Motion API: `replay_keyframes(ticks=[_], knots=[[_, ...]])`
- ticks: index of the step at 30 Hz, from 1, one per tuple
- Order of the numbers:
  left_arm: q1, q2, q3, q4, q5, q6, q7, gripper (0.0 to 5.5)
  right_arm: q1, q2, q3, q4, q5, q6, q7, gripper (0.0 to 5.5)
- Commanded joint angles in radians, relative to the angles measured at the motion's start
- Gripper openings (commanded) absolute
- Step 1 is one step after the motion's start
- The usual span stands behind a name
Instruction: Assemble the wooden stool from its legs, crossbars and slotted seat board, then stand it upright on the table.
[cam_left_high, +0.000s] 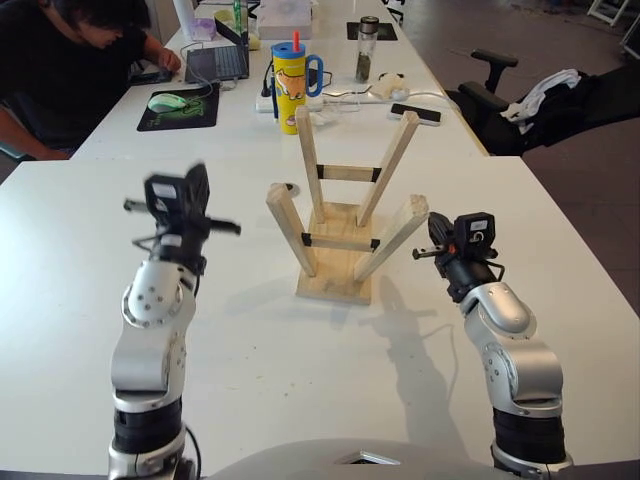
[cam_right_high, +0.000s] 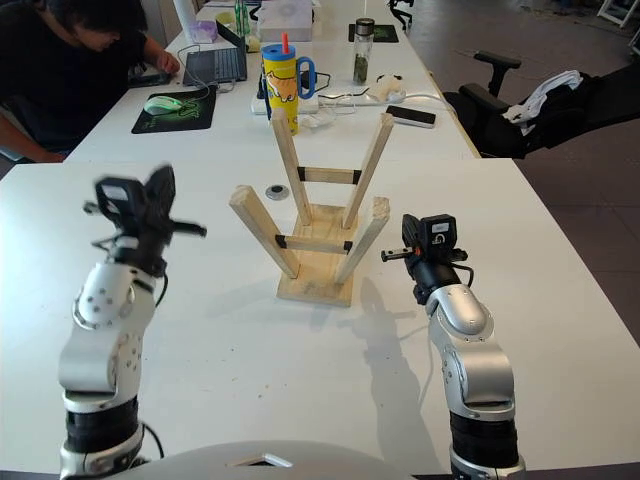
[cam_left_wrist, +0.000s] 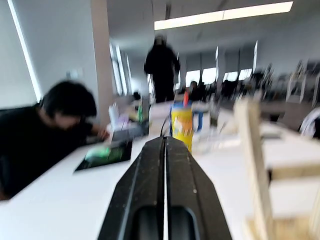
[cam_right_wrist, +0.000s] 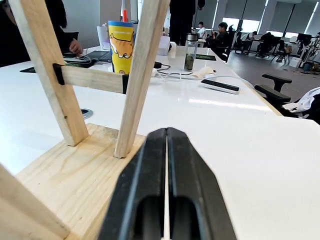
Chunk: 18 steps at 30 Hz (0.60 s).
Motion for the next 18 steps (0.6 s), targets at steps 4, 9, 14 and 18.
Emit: replay_keyframes(ticks=[4,9,14,18], knots=[[-0.450,0.003,0.055,-0.006,-0.236,0.083,-0.021,0.01,0.035,0.011,0.047,0.088,-0.054,-0.103,0.015,0.00],[-0.013,0.060,-0.212,0.158,-0.267,0.608,-0.026,0.01,-0.015,0.017,0.070,0.093,-0.066,-0.113,0.026,0.00],[0.107,0.014,-0.233,0.157,-0.277,0.620,-0.012,0.01,-0.070,0.022,0.070,0.106,-0.059,-0.110,0.026,0.00],[-0.169,-0.014,-0.164,0.136,-0.212,0.375,0.005,0.01,-0.094,0.030,0.032,0.179,0.005,-0.119,0.071,0.00]])
